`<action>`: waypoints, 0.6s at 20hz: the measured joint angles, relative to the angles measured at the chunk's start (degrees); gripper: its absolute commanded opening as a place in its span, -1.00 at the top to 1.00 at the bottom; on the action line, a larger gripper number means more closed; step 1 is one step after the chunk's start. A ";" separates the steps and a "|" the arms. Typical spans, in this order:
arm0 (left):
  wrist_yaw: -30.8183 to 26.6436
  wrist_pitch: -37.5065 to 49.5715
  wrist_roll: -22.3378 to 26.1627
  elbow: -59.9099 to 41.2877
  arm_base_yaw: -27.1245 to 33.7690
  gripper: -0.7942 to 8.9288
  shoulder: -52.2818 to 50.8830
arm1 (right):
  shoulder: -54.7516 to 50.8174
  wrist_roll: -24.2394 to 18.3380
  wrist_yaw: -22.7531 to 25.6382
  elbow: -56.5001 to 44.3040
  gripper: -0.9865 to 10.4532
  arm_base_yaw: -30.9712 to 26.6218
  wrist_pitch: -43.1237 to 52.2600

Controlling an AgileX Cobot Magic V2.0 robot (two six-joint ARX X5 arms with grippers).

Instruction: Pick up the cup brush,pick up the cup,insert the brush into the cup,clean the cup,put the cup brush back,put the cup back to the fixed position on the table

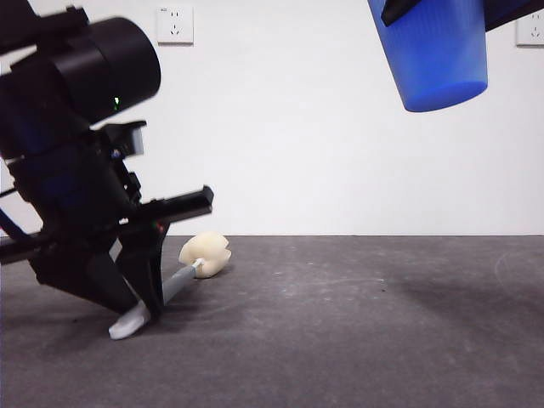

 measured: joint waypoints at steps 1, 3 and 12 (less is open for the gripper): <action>-0.02 0.39 0.00 0.15 0.00 0.85 0.26 | 0.00 0.33 0.00 0.00 0.86 0.00 -0.42; -0.26 0.52 0.00 0.35 0.00 0.84 0.63 | 0.00 0.66 0.00 0.00 0.86 0.00 -0.81; 0.77 0.74 0.20 0.72 -0.04 -0.07 0.39 | 4.52 2.60 0.00 -4.20 0.86 -0.92 10.19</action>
